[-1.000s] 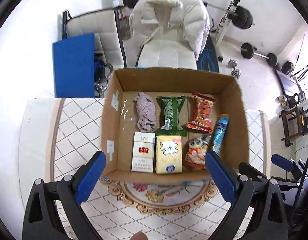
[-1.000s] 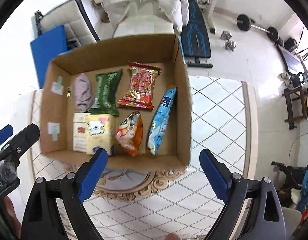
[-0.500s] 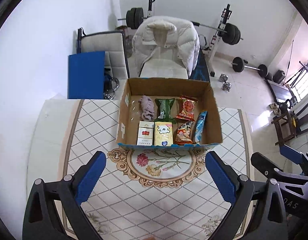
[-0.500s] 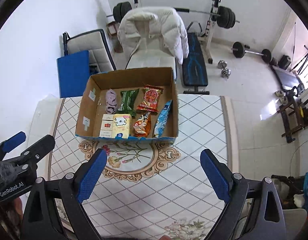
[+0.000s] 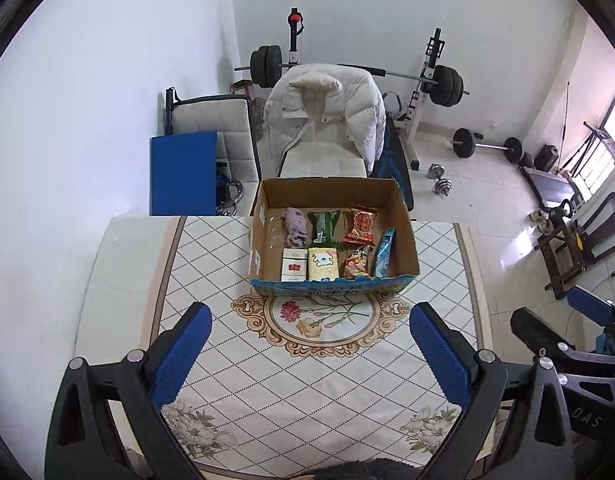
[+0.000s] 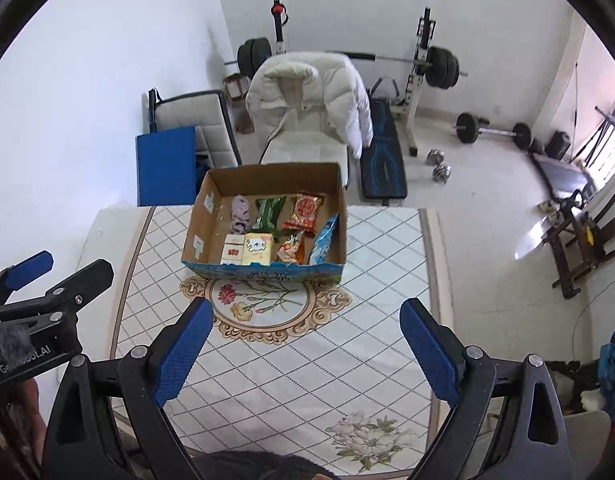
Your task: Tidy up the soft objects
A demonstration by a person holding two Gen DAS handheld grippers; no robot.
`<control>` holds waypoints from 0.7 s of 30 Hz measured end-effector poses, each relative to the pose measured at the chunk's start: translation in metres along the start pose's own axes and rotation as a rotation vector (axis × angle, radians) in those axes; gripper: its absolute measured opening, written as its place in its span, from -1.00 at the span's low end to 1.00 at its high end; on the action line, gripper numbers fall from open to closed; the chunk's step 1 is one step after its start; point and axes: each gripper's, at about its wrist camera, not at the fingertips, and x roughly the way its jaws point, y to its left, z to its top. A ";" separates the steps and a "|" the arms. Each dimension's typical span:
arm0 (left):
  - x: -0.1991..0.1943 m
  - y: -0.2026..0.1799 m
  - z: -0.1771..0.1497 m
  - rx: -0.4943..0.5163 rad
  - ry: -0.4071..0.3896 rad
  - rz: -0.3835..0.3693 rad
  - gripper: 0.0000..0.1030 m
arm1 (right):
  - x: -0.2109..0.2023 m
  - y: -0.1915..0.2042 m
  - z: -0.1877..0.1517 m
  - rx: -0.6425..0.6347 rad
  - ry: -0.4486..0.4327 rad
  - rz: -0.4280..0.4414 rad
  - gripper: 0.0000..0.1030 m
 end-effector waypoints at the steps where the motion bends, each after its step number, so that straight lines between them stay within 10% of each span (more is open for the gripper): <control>1: -0.002 0.000 -0.001 0.000 0.000 -0.001 0.97 | -0.006 0.000 -0.001 0.000 -0.007 0.000 0.87; 21: -0.011 0.008 -0.008 -0.014 -0.037 0.026 0.97 | -0.023 -0.002 -0.001 0.016 -0.063 -0.068 0.87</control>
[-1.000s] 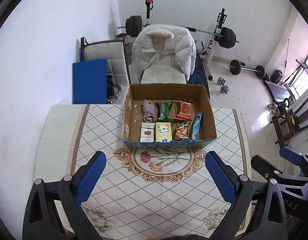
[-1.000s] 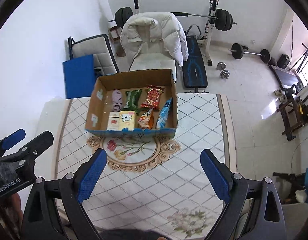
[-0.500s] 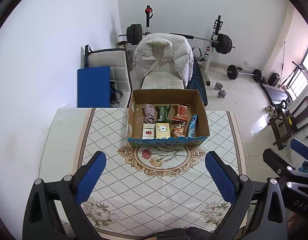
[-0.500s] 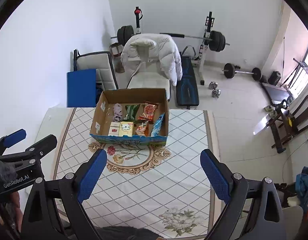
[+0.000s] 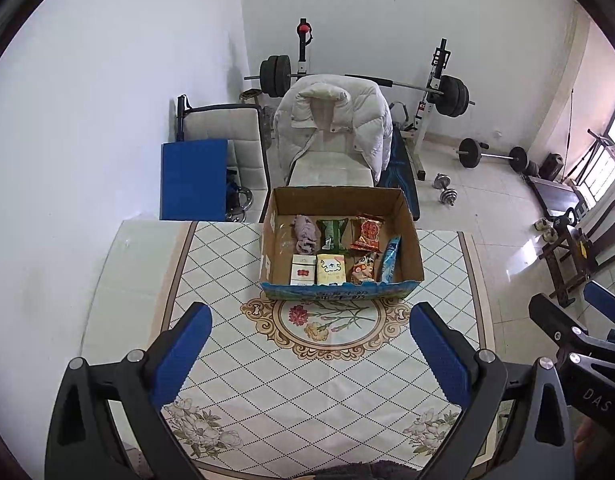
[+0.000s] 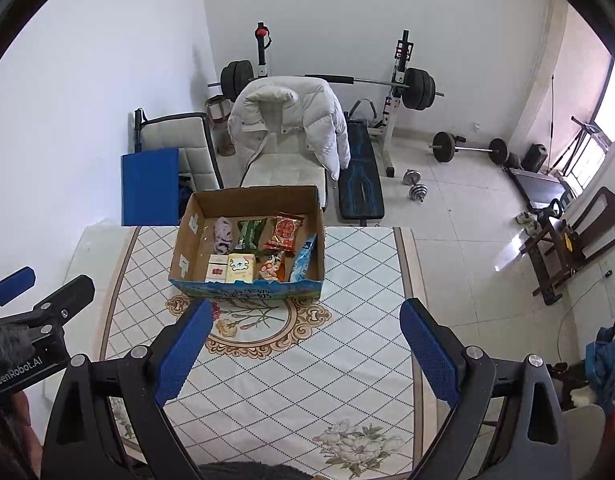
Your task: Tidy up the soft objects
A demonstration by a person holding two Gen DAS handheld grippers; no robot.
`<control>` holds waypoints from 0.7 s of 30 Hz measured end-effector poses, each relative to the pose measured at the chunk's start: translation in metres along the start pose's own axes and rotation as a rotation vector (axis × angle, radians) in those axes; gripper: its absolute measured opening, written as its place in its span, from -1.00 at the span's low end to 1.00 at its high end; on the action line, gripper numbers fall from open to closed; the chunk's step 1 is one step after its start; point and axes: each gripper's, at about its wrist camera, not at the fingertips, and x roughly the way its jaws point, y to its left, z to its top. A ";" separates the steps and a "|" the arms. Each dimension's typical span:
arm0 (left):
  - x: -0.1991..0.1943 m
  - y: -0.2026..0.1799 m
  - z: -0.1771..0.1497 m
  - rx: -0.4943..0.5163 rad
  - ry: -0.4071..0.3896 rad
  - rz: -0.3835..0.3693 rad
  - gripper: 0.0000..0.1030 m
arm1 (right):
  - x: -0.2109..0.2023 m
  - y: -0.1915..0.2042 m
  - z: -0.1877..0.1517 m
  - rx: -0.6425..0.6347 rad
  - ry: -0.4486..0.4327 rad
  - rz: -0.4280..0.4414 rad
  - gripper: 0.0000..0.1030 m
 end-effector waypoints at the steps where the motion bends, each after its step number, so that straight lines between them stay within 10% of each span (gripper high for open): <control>1: 0.001 0.001 0.000 -0.002 0.000 0.003 0.97 | 0.000 -0.001 0.000 0.003 -0.001 -0.001 0.87; 21: 0.001 0.005 0.001 0.001 -0.005 -0.001 0.97 | -0.002 0.001 0.002 0.000 -0.023 -0.019 0.87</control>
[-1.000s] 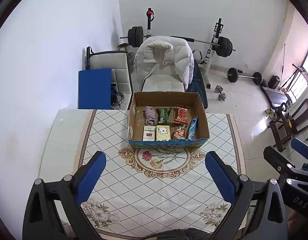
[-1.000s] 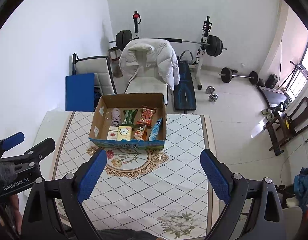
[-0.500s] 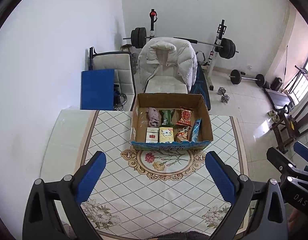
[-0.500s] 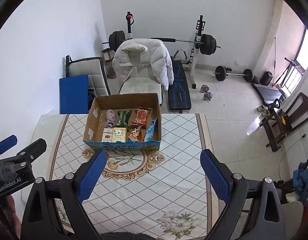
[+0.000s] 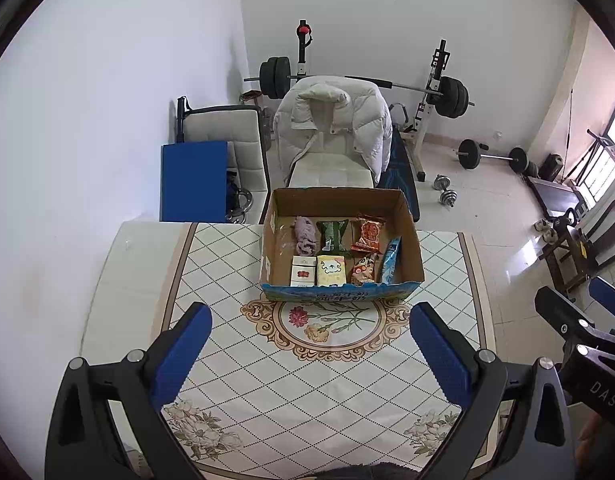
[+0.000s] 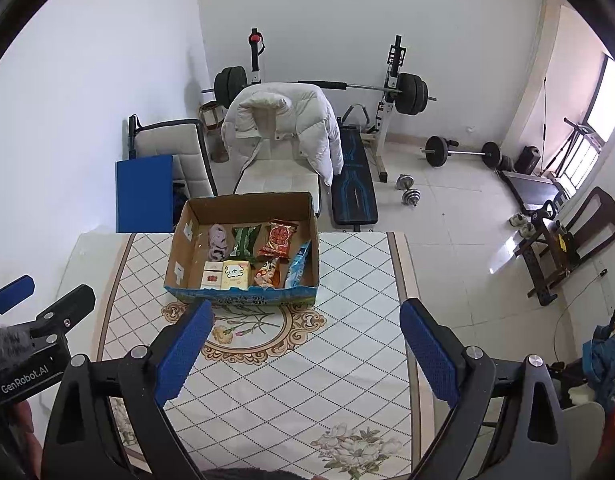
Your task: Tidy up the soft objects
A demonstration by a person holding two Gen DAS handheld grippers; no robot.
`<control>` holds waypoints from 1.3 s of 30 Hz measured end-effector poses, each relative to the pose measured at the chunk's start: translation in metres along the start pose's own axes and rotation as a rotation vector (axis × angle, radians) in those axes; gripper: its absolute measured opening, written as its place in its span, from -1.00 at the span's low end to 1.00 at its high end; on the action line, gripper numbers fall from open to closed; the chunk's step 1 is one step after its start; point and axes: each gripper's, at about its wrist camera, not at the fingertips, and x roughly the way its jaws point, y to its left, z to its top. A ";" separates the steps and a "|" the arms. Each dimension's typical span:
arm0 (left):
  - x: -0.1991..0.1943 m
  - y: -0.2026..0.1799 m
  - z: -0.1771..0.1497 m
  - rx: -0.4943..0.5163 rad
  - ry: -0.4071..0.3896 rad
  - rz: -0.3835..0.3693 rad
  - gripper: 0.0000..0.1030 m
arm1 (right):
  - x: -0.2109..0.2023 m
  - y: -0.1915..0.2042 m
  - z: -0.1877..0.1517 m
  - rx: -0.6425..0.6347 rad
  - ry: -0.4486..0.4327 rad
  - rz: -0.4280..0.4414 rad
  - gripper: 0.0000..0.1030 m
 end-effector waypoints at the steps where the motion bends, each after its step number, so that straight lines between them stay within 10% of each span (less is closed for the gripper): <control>1: -0.001 -0.001 0.000 0.001 0.001 -0.001 0.97 | 0.000 0.000 0.000 0.002 -0.003 -0.003 0.87; 39: -0.005 -0.010 0.004 0.013 -0.011 -0.008 0.97 | -0.009 -0.008 -0.001 0.067 -0.013 -0.034 0.87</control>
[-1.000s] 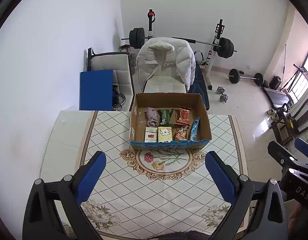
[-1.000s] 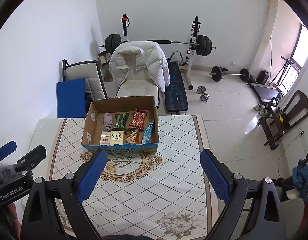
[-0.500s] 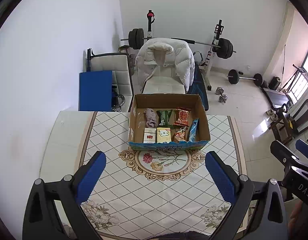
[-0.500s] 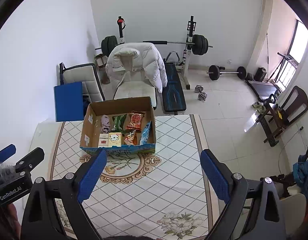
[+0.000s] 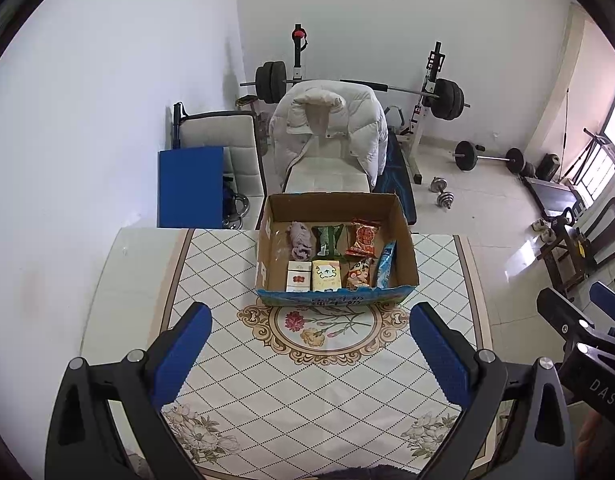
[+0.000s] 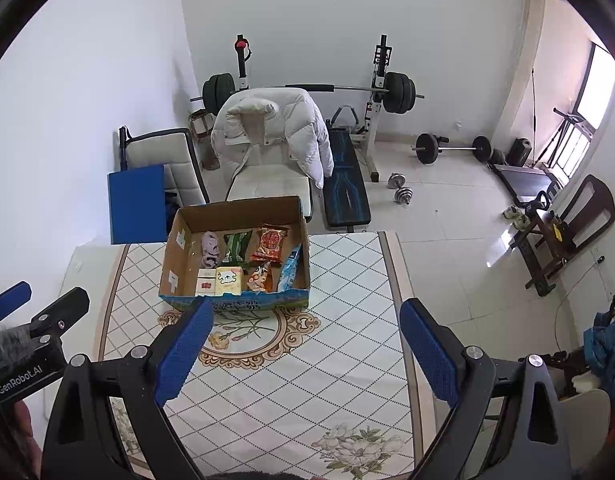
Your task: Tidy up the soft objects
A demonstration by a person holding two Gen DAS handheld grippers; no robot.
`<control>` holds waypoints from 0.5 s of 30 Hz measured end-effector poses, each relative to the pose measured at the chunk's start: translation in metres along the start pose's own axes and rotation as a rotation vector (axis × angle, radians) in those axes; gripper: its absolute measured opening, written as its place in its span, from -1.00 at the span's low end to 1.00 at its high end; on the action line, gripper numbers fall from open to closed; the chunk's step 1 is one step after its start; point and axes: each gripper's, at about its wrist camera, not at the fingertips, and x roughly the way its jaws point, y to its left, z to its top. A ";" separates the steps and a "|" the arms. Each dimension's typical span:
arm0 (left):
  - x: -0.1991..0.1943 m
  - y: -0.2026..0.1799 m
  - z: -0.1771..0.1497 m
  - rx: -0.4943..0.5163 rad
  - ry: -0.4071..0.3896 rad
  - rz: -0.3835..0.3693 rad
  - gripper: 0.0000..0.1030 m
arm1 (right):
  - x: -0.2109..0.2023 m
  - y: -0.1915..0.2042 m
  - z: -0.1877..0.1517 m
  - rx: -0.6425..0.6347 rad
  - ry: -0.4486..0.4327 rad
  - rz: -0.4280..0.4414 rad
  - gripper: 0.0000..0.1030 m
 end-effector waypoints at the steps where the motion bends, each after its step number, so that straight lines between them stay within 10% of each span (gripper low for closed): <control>1: 0.000 0.000 0.001 0.001 0.001 -0.001 0.97 | 0.002 0.001 0.000 0.000 -0.001 0.001 0.87; 15: 0.000 0.001 0.008 0.019 0.000 -0.016 0.97 | 0.000 0.000 0.001 -0.005 -0.003 0.000 0.87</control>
